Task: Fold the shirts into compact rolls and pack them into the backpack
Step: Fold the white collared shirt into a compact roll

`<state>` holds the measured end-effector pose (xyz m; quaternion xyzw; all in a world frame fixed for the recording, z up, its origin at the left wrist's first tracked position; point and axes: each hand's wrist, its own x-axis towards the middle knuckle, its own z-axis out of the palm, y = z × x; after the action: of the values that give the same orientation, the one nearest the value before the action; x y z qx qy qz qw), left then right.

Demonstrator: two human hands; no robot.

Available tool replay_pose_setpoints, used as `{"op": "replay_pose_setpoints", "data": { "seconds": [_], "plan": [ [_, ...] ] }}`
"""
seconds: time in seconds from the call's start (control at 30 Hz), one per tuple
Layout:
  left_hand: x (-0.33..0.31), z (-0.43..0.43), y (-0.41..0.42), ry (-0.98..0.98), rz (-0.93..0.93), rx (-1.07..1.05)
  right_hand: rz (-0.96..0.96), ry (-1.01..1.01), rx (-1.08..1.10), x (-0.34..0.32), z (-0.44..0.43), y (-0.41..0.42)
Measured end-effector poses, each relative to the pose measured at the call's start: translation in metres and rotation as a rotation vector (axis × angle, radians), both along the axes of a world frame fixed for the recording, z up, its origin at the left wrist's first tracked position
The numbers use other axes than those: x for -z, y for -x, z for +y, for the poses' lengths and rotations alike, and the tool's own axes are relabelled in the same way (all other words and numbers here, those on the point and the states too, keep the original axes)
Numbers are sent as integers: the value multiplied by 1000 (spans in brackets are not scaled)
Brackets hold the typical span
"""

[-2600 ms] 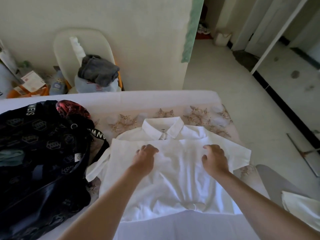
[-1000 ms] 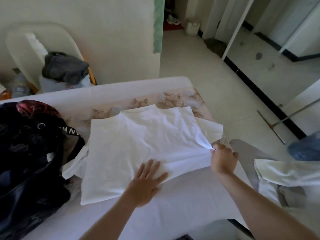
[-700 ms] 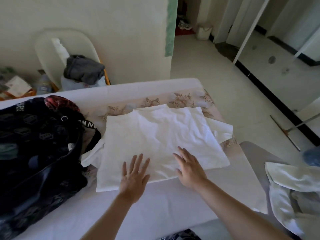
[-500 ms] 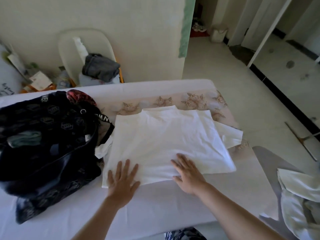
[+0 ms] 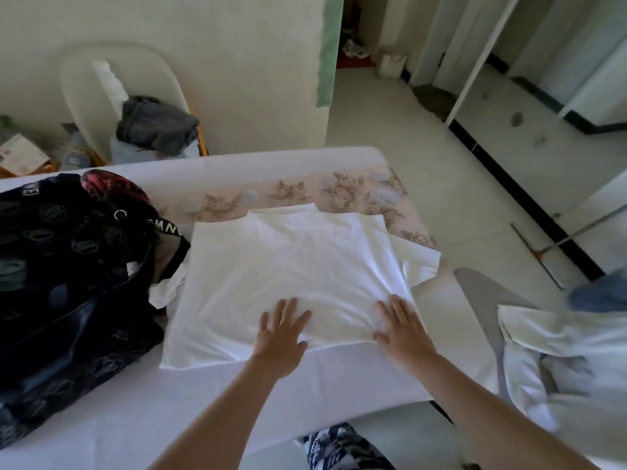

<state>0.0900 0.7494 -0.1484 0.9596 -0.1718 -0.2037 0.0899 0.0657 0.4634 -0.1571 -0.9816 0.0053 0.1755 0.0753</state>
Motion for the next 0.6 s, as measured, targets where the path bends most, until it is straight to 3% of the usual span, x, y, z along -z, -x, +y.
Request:
{"op": "replay_pose_setpoints", "data": {
  "seconds": [0.1,0.2,0.37,0.5,0.6],
  "plan": [
    [-7,-9,8,-48,-26,-50,12,-170,-27,-17,-15,21],
    [-19,-28,1,-51,-34,-102,-113,-333,113,-35,-28,18],
    [-40,-91,-25,168,-50,-44,-244,-334,335,-46,-79,-14],
    [-49,-159,-52,322,-22,42,-199,-350,314,-39,-120,-50],
    [-47,-210,-70,340,12,87,-164,-222,271,-33,-142,-76]
  ]
}}
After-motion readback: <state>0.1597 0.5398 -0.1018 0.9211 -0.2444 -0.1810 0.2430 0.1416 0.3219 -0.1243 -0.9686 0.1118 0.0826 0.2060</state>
